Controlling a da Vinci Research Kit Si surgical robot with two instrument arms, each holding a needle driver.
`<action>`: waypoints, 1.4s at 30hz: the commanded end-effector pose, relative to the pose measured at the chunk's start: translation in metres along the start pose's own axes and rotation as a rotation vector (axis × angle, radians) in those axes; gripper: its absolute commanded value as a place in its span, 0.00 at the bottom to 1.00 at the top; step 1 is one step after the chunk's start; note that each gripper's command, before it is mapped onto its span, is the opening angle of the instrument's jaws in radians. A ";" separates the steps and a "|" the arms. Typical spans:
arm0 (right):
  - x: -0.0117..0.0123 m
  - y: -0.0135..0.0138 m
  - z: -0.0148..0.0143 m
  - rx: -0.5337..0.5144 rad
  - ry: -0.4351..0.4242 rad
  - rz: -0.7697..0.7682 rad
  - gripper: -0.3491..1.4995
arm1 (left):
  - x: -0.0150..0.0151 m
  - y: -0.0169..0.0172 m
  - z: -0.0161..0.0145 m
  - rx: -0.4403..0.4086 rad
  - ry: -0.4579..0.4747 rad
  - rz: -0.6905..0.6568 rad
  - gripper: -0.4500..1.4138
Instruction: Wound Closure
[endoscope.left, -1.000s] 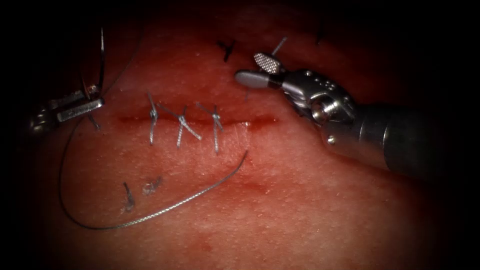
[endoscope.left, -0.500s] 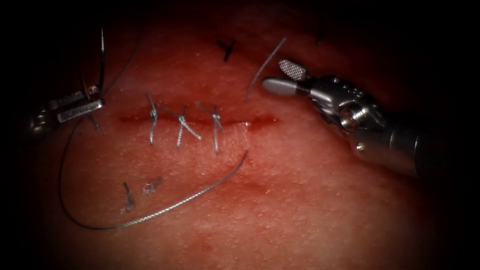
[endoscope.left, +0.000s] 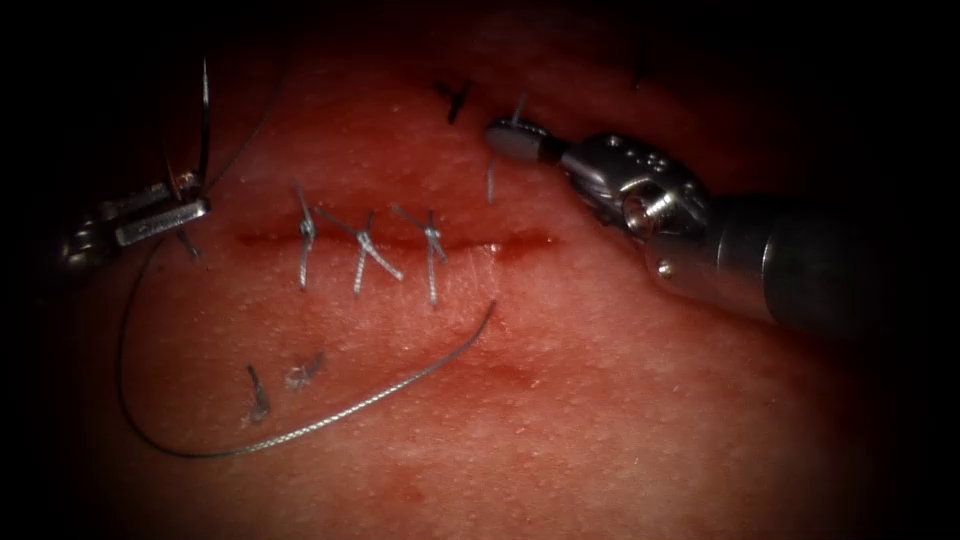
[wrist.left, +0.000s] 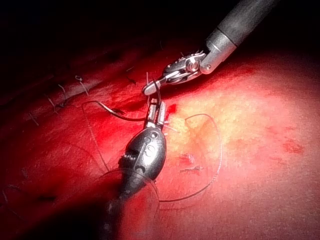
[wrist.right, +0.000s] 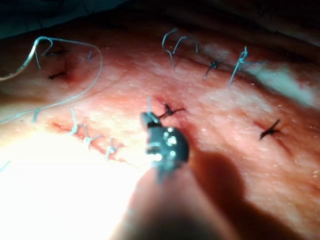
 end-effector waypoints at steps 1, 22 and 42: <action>0.0003 -0.0004 0.0009 0.004 0.008 -0.004 0.00 | -0.0002 -0.0001 0.0008 0.000 0.003 0.001 0.00; 0.0030 -0.0042 -0.0003 0.033 0.073 -0.096 0.00 | -0.0003 -0.0001 0.0008 -0.007 -0.003 -0.004 0.00; -0.0040 -0.0041 -0.0087 0.158 -0.028 -0.205 0.00 | -0.0037 -0.0001 0.0018 0.024 -0.139 0.086 0.00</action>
